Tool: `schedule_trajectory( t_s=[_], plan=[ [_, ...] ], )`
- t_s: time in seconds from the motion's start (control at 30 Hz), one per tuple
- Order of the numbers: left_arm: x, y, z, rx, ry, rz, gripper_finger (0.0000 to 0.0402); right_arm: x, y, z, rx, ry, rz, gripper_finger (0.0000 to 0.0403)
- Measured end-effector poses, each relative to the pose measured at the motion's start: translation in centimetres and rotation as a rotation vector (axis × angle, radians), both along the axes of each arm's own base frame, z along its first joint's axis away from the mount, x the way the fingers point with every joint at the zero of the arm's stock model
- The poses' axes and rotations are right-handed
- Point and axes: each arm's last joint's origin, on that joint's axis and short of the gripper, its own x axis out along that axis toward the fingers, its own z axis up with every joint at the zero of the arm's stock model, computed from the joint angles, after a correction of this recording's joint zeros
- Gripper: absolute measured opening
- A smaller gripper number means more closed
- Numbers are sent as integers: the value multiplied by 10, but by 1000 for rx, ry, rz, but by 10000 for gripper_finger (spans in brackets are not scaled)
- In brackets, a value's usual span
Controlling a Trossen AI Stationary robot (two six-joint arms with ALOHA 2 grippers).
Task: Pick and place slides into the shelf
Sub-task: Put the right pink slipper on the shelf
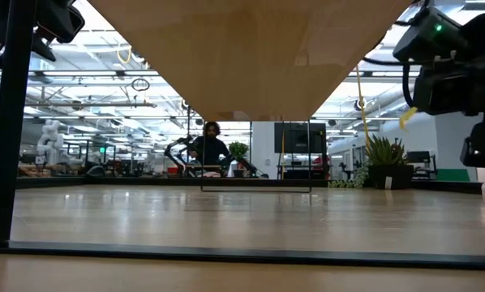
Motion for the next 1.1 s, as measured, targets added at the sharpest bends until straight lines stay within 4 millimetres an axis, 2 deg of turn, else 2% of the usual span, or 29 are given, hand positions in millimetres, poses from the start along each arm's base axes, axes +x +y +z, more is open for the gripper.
schedule_trajectory(
  t_s=[0.43,0.77,1.1],
  plan=[
    [2,0,2,2,-31,12,161,5,9,-11,-6,43,57,247],
    [2,0,2,7,-32,6,161,5,7,-9,4,51,31,247],
    [2,0,2,20,-34,-17,161,3,4,1,38,40,-30,247]
  ],
)
